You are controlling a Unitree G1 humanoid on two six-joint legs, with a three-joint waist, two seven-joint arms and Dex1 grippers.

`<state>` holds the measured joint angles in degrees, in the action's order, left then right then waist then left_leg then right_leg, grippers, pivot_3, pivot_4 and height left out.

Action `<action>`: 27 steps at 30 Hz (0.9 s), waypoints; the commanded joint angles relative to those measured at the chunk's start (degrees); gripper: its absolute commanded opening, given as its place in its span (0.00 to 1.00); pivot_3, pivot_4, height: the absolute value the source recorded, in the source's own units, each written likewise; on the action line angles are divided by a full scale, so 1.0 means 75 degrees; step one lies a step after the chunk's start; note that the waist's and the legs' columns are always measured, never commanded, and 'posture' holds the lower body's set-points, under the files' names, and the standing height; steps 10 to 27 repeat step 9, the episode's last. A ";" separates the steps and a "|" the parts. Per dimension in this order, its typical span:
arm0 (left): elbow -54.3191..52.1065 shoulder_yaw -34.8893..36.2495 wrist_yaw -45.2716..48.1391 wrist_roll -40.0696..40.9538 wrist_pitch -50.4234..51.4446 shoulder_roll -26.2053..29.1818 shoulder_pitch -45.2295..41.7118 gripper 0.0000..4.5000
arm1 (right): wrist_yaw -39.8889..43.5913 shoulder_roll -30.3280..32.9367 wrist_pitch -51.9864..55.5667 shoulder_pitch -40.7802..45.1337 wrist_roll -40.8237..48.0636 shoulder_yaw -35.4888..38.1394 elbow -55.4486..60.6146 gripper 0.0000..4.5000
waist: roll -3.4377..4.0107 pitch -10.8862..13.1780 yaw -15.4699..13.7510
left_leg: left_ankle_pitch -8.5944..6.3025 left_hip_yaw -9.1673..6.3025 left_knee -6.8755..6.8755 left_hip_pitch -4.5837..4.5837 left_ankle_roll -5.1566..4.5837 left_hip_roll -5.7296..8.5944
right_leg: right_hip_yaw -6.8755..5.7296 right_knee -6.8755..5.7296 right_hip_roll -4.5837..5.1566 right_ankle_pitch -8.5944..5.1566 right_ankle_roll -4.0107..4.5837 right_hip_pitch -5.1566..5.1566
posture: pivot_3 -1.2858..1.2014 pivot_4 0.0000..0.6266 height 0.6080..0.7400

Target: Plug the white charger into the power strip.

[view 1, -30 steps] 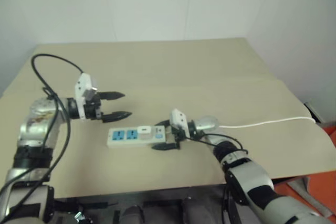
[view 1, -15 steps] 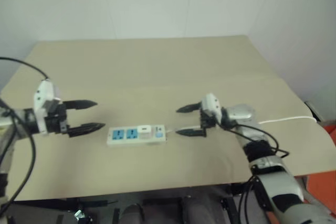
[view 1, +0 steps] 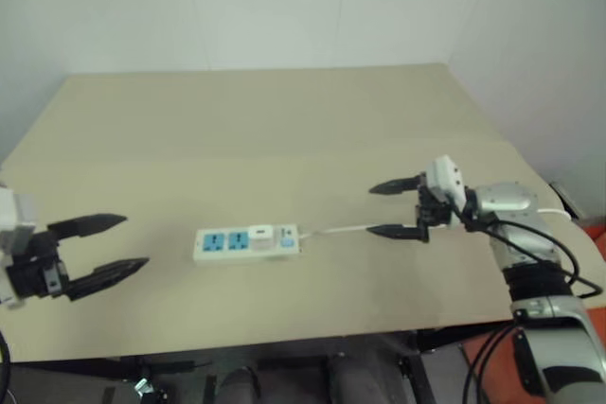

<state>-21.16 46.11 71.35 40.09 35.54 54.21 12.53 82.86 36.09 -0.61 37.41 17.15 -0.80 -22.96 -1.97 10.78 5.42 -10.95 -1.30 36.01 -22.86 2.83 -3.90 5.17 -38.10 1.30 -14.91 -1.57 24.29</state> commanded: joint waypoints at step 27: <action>-0.0174 -0.0137 -0.0222 0.0310 0.0035 0.0142 -0.0115 1.00 | -0.0204 0.0048 0.0227 -0.0181 0.0277 0.0178 0.0610 0.99 | 0.0000 0.0000 -0.0003 | 0.0000 0.0005 0.0000 -0.0005 0.0000 0.0000 | 0.0003 0.0004 0.0001 0.0000 0.0001 0.0002 | 0.52 0.24 1.00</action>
